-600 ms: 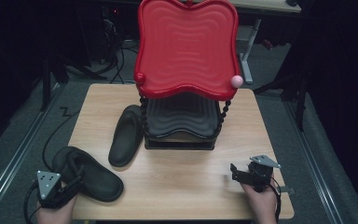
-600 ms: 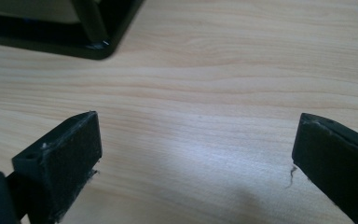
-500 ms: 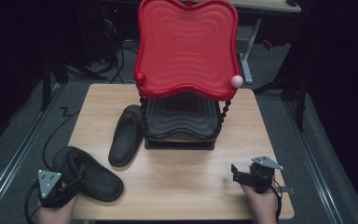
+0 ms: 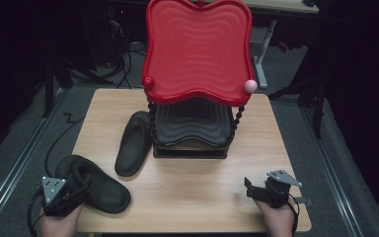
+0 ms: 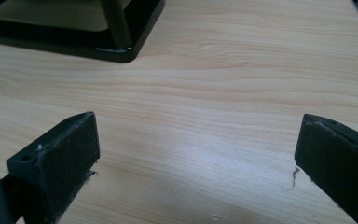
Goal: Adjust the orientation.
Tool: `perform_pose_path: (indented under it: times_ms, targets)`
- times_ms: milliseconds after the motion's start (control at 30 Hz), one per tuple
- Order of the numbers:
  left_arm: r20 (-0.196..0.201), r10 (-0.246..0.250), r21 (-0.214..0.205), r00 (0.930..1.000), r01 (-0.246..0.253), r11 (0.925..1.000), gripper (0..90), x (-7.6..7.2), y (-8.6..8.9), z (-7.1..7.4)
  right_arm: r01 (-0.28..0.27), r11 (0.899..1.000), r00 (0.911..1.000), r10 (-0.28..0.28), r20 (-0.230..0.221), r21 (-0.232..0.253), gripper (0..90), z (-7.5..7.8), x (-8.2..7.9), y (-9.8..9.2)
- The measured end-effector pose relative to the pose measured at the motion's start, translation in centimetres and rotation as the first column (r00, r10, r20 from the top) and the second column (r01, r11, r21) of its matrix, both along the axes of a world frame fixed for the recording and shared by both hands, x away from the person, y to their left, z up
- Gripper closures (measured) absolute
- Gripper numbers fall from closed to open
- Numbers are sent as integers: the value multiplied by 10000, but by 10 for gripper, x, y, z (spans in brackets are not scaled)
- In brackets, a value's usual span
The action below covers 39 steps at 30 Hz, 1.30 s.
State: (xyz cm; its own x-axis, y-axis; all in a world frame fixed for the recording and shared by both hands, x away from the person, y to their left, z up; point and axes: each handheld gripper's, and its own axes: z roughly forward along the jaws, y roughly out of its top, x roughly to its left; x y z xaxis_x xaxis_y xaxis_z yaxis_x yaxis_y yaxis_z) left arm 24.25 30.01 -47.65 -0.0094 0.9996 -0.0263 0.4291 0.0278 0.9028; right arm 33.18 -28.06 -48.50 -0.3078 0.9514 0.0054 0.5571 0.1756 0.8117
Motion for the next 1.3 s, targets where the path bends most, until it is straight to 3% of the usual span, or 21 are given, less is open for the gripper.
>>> perform_pose_path:
  times_ms: [167,233,300,333,467,567,700,1033,1167,1300]
  targets:
    - [0,-15,-187,10000,15,9998,236,-5,0,0,-334,9994,9994,333,-26,-77,0,0,4,8]
    - [-311,-213,-454,9993,199,9988,236,-7,-2,-2,-468,9989,9989,468,-51,-59,5,0,8,14]
    - [-448,-260,-468,9987,239,9986,239,-7,-3,-4,-560,9984,9984,560,-45,-121,12,-1,10,14]
    - [-698,-272,-328,9972,249,9991,240,-8,-5,-6,-527,9986,9983,524,-273,-87,19,-3,13,17]
    - [-1211,-304,-16,9922,304,9995,281,-7,-7,-14,-531,9986,9980,533,-348,64,25,-3,16,17]
    - [-1322,-331,116,9907,350,9993,370,-5,-7,-18,-604,9982,9978,605,-276,48,29,-1,17,19]
    - [-1422,-415,86,9890,432,9990,393,-3,-7,-18,-684,9976,9972,682,-314,-44,39,-3,17,23]
    - [-1435,-78,71,9896,89,9999,618,-9,5,-14,-542,9984,9978,548,-360,185,69,-3,16,19]
    - [-1283,308,258,9913,-278,9993,714,-15,17,-11,-592,9980,9977,599,-324,208,84,-3,16,19]
    - [-975,229,88,9950,-221,9997,757,-18,22,-9,-573,9980,9978,581,-319,250,93,-3,16,19]
